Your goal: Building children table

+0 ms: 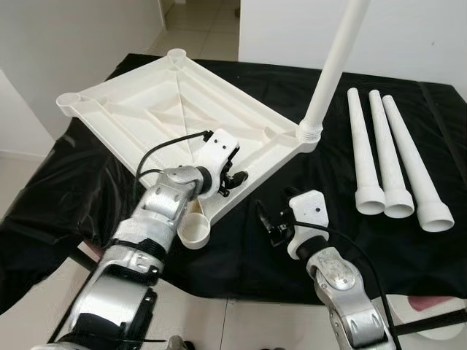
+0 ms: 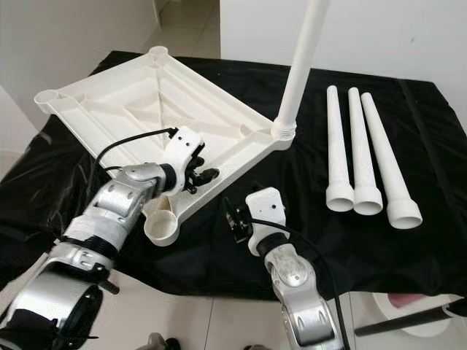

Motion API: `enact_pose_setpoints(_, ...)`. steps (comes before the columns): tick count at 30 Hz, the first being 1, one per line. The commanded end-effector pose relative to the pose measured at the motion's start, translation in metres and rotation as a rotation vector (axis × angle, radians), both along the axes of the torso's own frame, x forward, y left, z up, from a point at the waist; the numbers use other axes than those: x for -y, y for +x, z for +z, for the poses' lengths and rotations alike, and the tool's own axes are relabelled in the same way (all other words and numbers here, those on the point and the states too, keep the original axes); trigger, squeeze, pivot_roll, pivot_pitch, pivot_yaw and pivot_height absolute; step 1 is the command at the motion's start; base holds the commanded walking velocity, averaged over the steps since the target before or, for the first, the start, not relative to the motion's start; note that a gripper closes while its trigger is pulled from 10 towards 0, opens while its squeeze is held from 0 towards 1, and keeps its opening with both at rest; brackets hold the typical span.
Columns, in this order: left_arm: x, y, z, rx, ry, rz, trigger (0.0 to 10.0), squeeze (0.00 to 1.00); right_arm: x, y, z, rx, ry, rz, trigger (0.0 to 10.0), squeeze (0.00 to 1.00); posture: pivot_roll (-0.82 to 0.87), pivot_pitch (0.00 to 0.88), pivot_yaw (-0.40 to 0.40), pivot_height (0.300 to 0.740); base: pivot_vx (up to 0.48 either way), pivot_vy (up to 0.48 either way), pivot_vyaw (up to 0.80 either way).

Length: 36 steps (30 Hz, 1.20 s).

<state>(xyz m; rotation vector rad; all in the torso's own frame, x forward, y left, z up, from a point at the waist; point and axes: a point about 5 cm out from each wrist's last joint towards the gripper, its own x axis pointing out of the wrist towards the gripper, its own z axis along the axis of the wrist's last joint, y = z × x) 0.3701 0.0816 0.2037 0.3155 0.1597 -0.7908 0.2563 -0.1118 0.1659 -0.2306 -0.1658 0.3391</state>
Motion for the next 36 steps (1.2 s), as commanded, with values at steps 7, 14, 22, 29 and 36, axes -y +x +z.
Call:
enact_pose_setpoints(7, -0.036, -0.005, 0.013, 0.084, -0.017, 0.031, 10.0, 0.00, 0.007, 0.006, 0.004, -0.001, 0.020, -0.019, 10.0, 0.00, -0.10, 0.118, 0.060, 0.740, 0.000, 0.000, 0.00)
enact_pose_setpoints(14, -0.060, -0.016, 0.016, 0.129, 0.027, 0.063, 10.0, 0.00, 0.035, 0.029, 0.022, 0.004, 0.019, -0.175, 10.0, 0.00, -0.11, 0.114, 0.061, 0.740, 0.000, 0.000, 0.00)
enact_pose_setpoints(22, -0.066, -0.030, 0.013, 0.140, 0.045, 0.051, 10.0, 0.00, 0.094, 0.058, 0.036, -0.040, 0.011, -0.476, 10.0, 0.00, -0.11, 0.111, 0.058, 0.740, 0.000, 0.000, 0.00)
enact_pose_setpoints(29, -0.064, -0.033, 0.014, 0.144, 0.033, 0.052, 10.0, 0.00, 0.132, 0.079, 0.029, -0.203, -0.040, -0.603, 10.0, 0.00, -0.11, 0.115, 0.063, 0.740, 0.000, 0.000, 0.00)
enact_pose_setpoints(36, -0.062, -0.035, 0.015, 0.145, 0.034, 0.049, 10.0, 0.00, 0.147, 0.089, 0.030, -0.323, -0.003, -0.647, 10.0, 0.00, -0.11, 0.127, 0.062, 0.740, 0.000, 0.000, 0.00)
